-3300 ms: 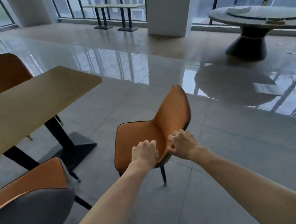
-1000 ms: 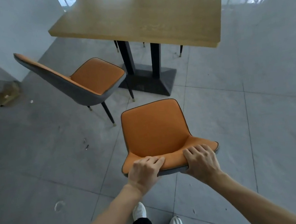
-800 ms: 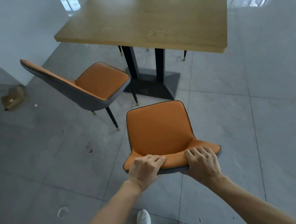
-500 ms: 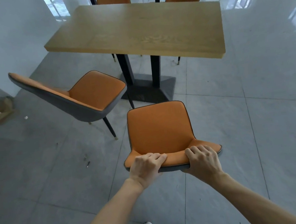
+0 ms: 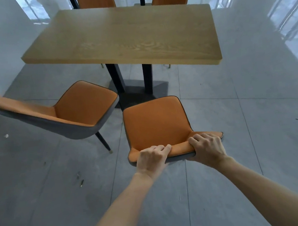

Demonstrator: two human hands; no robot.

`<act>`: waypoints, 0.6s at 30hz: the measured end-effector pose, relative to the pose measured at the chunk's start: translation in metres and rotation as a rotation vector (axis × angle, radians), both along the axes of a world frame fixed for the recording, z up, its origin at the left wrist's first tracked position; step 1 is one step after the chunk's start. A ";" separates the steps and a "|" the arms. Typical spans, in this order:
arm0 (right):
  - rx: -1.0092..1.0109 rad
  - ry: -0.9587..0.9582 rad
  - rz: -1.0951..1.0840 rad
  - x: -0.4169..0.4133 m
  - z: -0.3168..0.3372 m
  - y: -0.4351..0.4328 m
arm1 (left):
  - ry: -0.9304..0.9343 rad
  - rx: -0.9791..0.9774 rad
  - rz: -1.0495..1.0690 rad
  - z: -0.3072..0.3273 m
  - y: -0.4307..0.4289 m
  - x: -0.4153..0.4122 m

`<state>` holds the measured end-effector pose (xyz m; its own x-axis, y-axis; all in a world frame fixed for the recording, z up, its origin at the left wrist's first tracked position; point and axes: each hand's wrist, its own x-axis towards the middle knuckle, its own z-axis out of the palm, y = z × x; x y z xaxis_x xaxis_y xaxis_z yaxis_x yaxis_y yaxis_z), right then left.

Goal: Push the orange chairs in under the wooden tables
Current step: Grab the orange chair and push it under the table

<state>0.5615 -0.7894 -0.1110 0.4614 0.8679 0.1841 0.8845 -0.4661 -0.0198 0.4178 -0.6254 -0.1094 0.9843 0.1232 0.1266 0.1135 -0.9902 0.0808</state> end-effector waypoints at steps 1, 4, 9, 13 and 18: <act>0.000 -0.002 0.005 0.007 0.000 0.003 | -0.002 0.008 0.005 0.001 0.002 0.007; 0.012 -0.002 0.014 0.028 -0.003 0.011 | -0.019 0.020 0.015 -0.001 0.009 0.026; 0.037 -0.007 0.031 0.050 -0.008 0.024 | -0.050 0.023 0.018 -0.006 0.021 0.045; 0.055 -0.013 0.034 0.062 -0.009 0.033 | -0.071 0.051 0.019 -0.007 0.030 0.056; 0.037 -0.012 0.037 0.081 -0.002 0.047 | -0.067 0.044 0.045 -0.005 0.042 0.077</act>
<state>0.6422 -0.7422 -0.1128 0.4267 0.8769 0.2212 0.9014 -0.4322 -0.0258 0.4949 -0.5837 -0.1145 0.9669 0.1603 0.1986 0.1541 -0.9870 0.0463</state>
